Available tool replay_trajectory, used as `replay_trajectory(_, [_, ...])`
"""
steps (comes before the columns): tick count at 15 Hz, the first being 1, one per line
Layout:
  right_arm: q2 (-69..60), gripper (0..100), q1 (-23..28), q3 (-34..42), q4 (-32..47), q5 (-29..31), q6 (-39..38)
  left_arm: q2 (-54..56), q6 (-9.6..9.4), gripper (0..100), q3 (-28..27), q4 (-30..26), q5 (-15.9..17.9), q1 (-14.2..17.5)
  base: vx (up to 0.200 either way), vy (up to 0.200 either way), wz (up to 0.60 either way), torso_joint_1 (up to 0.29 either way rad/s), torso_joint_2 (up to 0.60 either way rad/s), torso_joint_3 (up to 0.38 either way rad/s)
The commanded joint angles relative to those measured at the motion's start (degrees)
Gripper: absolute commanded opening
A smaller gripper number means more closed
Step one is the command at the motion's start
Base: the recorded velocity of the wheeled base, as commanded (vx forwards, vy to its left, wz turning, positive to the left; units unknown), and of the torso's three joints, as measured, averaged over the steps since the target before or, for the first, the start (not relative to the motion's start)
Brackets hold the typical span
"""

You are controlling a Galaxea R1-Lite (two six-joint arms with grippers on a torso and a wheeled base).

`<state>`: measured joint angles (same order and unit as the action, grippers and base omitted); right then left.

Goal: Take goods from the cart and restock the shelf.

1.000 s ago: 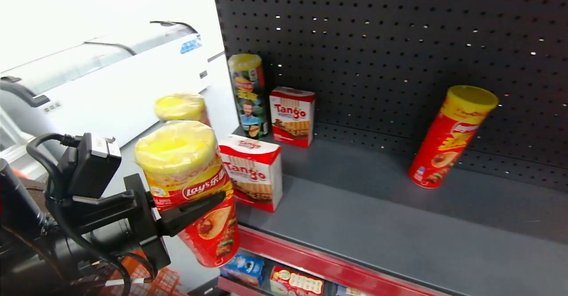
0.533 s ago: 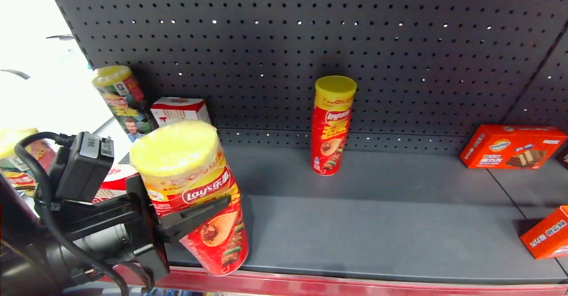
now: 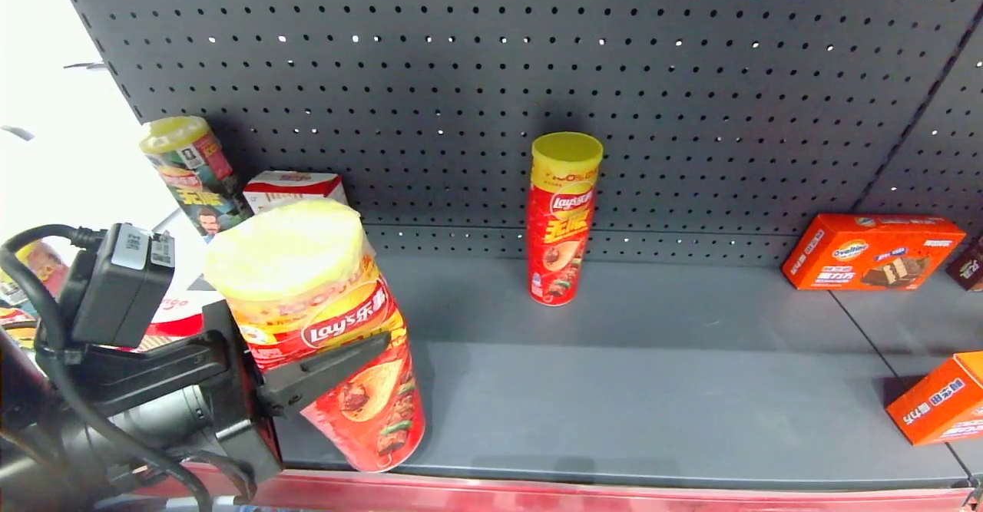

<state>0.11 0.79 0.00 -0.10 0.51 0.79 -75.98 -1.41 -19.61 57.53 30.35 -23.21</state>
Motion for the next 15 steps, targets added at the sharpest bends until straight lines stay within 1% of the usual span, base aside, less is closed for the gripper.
replay_trajectory(1, [0.07, 100, 0.00, 0.00, 0.01, 0.02, 0.00, 0.05, 0.01, 0, 0.02, -0.13, -0.03, 0.01, 0.000, 0.000, 0.00, 0.000, 0.00, 0.000])
replay_trajectory(6, [0.07, 100, 0.00, 0.00, 0.01, 0.02, 0.00, 0.05, 0.01, 0, 0.45, -0.13, -0.03, 0.01, 0.000, 0.000, 0.00, 0.000, 0.00, 0.000])
replay_trajectory(7, [0.07, 100, 0.00, 0.00, 0.01, 0.02, 0.00, 0.05, 0.01, 0, 0.45, -0.13, -0.03, 0.01, 0.000, 0.000, -0.60, 0.007, 0.01, -0.002])
replay_trajectory(15, [-0.02, 100, 0.09, -0.18, 0.27, -0.25, 0.61, -0.04, -0.26, 0, 0.45, 0.13, 0.50, -0.17, 0.000, 0.000, 0.00, 0.000, 0.00, 0.000])
